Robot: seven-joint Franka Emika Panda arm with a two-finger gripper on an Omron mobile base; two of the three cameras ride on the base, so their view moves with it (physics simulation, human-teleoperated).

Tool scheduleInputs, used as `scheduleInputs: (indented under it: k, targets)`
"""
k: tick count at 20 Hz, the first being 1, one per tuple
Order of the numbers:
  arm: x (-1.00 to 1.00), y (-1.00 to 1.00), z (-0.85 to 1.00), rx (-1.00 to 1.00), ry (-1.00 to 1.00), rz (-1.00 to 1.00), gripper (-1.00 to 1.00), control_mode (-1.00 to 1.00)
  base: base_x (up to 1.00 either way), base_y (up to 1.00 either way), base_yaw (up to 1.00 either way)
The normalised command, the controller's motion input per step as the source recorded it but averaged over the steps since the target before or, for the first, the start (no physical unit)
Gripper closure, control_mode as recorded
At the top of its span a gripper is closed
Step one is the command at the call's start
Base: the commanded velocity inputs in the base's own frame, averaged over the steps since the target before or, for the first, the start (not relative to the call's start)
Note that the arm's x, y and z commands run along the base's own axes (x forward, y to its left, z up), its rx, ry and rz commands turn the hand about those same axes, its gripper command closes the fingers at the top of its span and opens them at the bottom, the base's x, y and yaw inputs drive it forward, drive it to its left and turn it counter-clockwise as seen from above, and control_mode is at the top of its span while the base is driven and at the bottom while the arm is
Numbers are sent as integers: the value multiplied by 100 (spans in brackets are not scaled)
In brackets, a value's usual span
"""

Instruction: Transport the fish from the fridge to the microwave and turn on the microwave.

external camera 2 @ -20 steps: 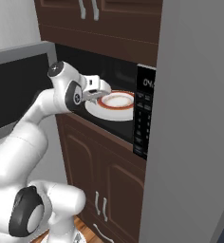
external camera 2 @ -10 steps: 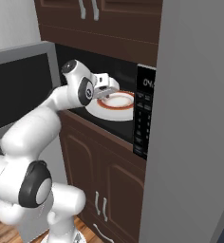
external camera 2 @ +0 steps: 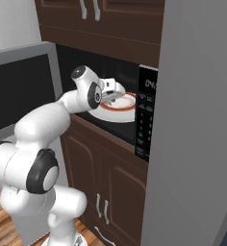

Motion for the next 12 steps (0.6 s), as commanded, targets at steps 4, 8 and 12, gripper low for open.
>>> scheduleInputs:
  k: [4,8,12]
  targets:
    - [28,0,-26,0,0,0,100,-100,0,0,0]
    - [32,-4,-22,0,0,0,100,-100,0,0,0]
    - [28,-9,-14,0,0,0,100,-100,0,0,0]
